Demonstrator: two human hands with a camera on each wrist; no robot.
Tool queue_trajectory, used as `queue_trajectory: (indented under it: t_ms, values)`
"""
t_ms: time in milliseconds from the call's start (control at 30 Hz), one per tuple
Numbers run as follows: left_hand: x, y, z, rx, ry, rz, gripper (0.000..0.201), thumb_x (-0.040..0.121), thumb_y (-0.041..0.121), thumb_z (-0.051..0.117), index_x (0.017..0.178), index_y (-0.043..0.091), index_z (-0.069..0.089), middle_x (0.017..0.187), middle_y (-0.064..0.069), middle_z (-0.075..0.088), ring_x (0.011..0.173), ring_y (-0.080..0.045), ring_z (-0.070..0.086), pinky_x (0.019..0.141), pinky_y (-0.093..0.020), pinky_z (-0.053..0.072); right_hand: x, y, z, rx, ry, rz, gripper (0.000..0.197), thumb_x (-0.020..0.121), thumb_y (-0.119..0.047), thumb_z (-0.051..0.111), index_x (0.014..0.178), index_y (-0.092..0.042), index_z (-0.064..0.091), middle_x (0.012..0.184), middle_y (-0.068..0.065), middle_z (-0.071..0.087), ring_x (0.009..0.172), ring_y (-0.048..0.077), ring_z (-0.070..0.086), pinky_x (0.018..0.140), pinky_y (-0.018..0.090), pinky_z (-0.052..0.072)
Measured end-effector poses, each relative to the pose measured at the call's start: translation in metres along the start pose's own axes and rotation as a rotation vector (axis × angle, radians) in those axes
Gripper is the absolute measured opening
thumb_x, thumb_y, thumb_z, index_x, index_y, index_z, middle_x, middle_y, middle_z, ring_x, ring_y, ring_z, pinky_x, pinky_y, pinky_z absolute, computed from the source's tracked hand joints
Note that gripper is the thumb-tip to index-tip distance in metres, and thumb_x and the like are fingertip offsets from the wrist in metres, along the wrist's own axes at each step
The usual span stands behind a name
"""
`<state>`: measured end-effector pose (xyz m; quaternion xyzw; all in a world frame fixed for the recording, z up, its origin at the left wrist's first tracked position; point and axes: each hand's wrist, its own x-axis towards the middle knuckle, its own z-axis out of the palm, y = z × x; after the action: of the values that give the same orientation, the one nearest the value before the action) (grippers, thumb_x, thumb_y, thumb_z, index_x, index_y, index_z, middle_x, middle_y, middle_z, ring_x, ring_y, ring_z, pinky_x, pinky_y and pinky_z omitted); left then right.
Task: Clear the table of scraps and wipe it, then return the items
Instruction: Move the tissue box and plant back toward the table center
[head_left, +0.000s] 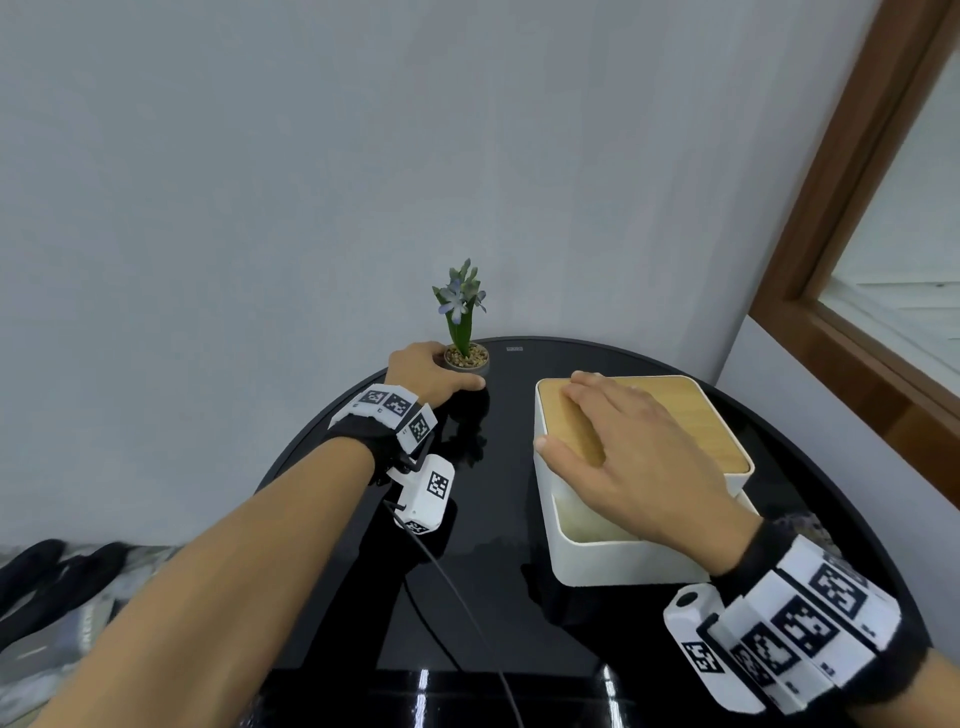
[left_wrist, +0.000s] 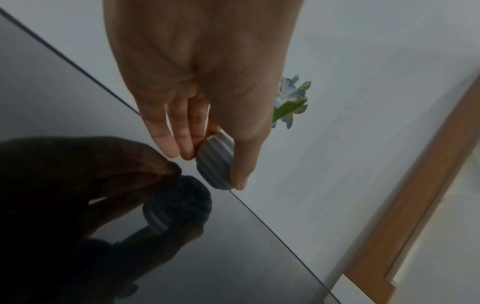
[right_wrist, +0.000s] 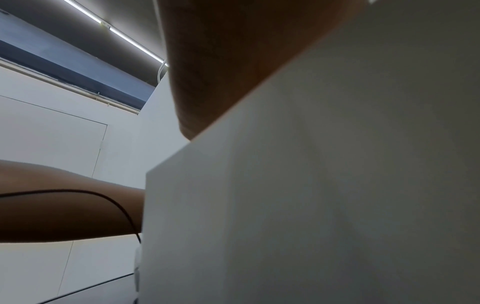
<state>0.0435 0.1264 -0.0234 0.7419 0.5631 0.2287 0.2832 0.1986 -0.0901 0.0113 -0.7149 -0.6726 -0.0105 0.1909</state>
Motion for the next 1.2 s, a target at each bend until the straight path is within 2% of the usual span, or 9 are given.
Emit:
queue_trajectory:
  t_ms: [167, 333, 567, 667, 833, 1000, 1100, 1200]
  values:
    - [-0.032, -0.007, -0.010, 0.006, -0.036, 0.030, 0.056, 0.067, 0.053, 0.081, 0.115, 0.029, 0.070, 0.097, 0.013, 0.065, 0.093, -0.008, 0.055, 0.084, -0.021, 0.037, 0.000, 0.000, 0.001, -0.008, 0.011, 0.003, 0.067, 0.088, -0.064, 0.037, 0.137, -0.020, 0.045, 0.151, -0.002, 0.041, 0.139, 0.016, 0.034, 0.115, 0.032, 0.023]
    - [-0.077, -0.015, -0.018, 0.010, -0.087, 0.058, 0.051, 0.067, 0.052, 0.082, 0.112, 0.032, 0.069, 0.091, 0.017, 0.060, 0.094, -0.006, 0.053, 0.085, -0.020, 0.035, -0.003, -0.002, -0.003, -0.008, -0.016, 0.016, 0.067, 0.090, -0.061, 0.040, 0.139, -0.017, 0.044, 0.152, 0.001, 0.039, 0.141, 0.018, 0.032, 0.116, 0.033, 0.021]
    - [-0.122, -0.015, -0.018, -0.027, -0.145, 0.064, 0.054, 0.065, 0.050, 0.084, 0.114, 0.033, 0.068, 0.100, 0.015, 0.066, 0.094, -0.003, 0.057, 0.080, -0.016, 0.035, -0.006, -0.006, -0.007, 0.004, -0.024, 0.027, 0.064, 0.091, -0.058, 0.041, 0.138, -0.014, 0.047, 0.153, 0.003, 0.039, 0.143, 0.019, 0.030, 0.117, 0.036, 0.023]
    - [-0.133, -0.012, -0.015, -0.023, -0.169, 0.071, 0.055, 0.064, 0.051, 0.084, 0.114, 0.034, 0.068, 0.103, 0.014, 0.068, 0.099, -0.005, 0.059, 0.083, -0.017, 0.037, -0.008, -0.006, -0.008, 0.007, -0.021, 0.024, 0.064, 0.092, -0.057, 0.041, 0.137, -0.013, 0.048, 0.152, 0.003, 0.040, 0.142, 0.019, 0.031, 0.117, 0.036, 0.024]
    - [-0.144, -0.007, -0.012, 0.011, -0.185, 0.064, 0.064, 0.064, 0.051, 0.084, 0.121, 0.030, 0.065, 0.105, 0.012, 0.063, 0.100, -0.007, 0.055, 0.087, -0.020, 0.038, -0.008, -0.006, -0.010, 0.003, -0.022, 0.018, 0.063, 0.092, -0.056, 0.041, 0.136, -0.012, 0.050, 0.151, 0.005, 0.041, 0.140, 0.020, 0.035, 0.115, 0.036, 0.025]
    - [-0.150, -0.006, -0.011, 0.015, -0.190, 0.054, 0.063, 0.065, 0.050, 0.085, 0.121, 0.029, 0.066, 0.103, 0.012, 0.062, 0.101, -0.007, 0.054, 0.087, -0.020, 0.036, -0.008, -0.004, -0.008, -0.002, -0.016, 0.011, 0.063, 0.092, -0.057, 0.041, 0.135, -0.011, 0.051, 0.150, 0.006, 0.043, 0.139, 0.021, 0.037, 0.115, 0.036, 0.027]
    - [-0.150, -0.006, -0.012, 0.031, -0.197, 0.046, 0.064, 0.064, 0.051, 0.084, 0.121, 0.030, 0.065, 0.111, 0.008, 0.065, 0.100, -0.007, 0.052, 0.088, -0.021, 0.037, -0.008, -0.003, -0.005, -0.002, -0.003, 0.013, 0.063, 0.091, -0.059, 0.040, 0.132, -0.012, 0.053, 0.149, 0.005, 0.045, 0.137, 0.022, 0.039, 0.114, 0.037, 0.030]
    - [-0.150, -0.007, -0.012, 0.034, -0.198, 0.034, 0.065, 0.063, 0.052, 0.085, 0.121, 0.030, 0.065, 0.111, 0.008, 0.065, 0.102, -0.009, 0.054, 0.089, -0.021, 0.038, -0.007, -0.001, -0.003, 0.006, 0.005, 0.028, 0.064, 0.090, -0.062, 0.038, 0.131, -0.015, 0.054, 0.148, 0.002, 0.046, 0.136, 0.021, 0.040, 0.112, 0.038, 0.033]
